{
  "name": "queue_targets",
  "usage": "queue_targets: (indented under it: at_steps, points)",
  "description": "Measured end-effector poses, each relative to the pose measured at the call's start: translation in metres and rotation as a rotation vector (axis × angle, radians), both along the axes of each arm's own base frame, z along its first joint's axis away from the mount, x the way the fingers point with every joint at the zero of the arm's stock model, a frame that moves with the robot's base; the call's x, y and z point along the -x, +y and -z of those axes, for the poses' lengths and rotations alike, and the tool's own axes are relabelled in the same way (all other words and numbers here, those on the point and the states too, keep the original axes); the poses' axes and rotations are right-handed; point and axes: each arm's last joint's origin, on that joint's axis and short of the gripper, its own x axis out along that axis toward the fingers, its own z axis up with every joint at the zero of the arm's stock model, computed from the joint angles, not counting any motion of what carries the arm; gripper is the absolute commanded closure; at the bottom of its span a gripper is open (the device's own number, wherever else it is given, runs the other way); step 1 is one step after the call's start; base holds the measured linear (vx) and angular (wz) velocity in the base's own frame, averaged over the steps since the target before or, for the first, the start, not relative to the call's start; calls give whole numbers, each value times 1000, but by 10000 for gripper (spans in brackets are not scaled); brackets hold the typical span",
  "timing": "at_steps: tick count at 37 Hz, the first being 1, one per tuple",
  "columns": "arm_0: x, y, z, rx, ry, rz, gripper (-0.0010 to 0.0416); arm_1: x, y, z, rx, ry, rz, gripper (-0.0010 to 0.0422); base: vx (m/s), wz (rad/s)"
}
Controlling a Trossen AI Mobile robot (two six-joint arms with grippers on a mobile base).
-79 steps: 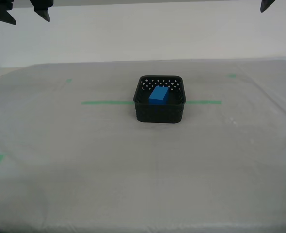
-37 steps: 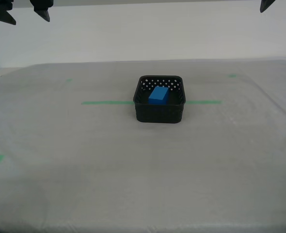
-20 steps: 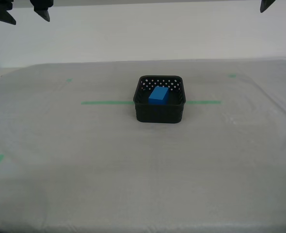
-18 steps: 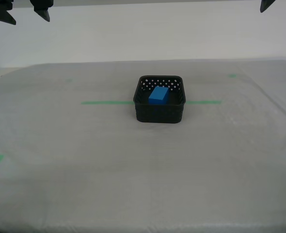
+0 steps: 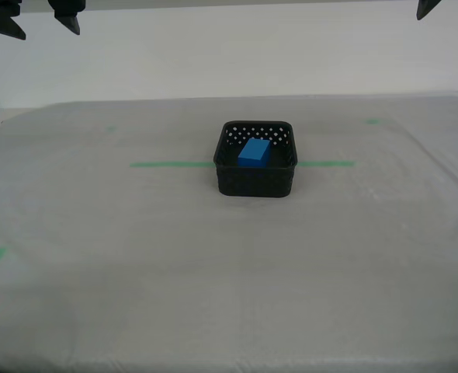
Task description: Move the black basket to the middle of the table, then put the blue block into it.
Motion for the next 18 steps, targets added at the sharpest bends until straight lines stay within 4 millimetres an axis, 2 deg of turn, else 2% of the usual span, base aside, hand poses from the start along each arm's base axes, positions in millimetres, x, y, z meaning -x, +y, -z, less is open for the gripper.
queue_targets:
  at_steps: [18]
  points:
    - [0, 0, 0, 0, 0, 1, 12, 0, 0, 0, 0, 0, 0, 12, 0, 0]
